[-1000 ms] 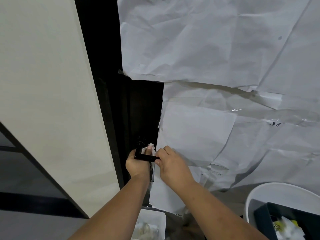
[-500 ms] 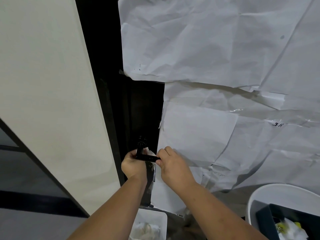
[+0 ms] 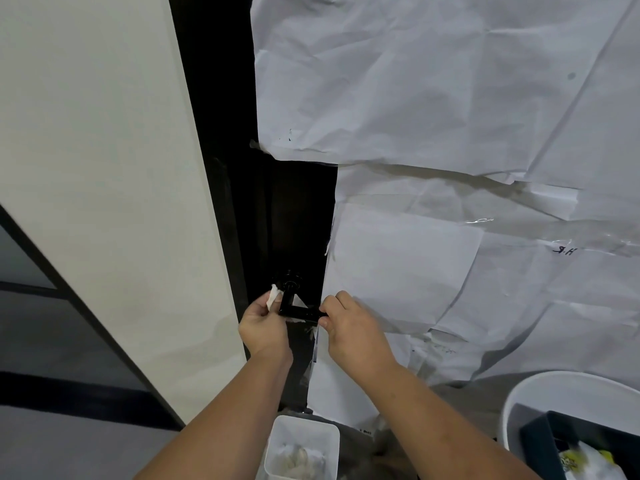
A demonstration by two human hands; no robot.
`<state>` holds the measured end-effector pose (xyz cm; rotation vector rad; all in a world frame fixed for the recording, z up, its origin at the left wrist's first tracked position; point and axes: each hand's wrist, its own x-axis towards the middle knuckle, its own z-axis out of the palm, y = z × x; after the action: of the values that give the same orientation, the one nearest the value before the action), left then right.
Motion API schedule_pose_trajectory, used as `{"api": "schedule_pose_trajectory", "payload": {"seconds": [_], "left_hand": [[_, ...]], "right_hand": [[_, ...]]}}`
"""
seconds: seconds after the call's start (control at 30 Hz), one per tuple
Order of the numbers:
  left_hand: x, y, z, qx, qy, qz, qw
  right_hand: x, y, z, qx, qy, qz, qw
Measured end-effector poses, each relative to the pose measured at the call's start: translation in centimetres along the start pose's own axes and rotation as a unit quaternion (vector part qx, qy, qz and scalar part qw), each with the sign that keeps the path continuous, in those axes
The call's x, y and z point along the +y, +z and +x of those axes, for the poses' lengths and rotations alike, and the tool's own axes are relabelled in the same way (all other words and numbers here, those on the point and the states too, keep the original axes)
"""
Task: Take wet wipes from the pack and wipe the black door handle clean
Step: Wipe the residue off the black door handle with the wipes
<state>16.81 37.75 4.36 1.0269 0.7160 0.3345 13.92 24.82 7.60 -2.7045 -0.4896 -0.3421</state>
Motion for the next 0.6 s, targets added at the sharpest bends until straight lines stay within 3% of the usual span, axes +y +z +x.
{"api": "schedule_pose_trajectory", "payload": {"seconds": [0.17,0.33,0.47,0.6], "left_hand": [[1.2,-0.8,-0.1,-0.048,0.048,0.023,0.997],[2.5,-1.2,-0.1,-0.076,0.142,0.133,0.978],[3.7,-1.2,-0.1,-0.082,0.267,0.3,0.912],[4.6,-0.8,0.2,-0.083,0.335,0.427,0.836]], "right_hand": [[0.0,0.2,0.0,0.001,0.004,-0.005,1.0],[-0.2,0.1,0.0,-0.001,0.011,-0.007,1.0],[-0.2,0.2,0.0,0.001,0.017,-0.008,1.0],[-0.2,0.3,0.0,0.003,0.021,-0.014,1.0]]}}
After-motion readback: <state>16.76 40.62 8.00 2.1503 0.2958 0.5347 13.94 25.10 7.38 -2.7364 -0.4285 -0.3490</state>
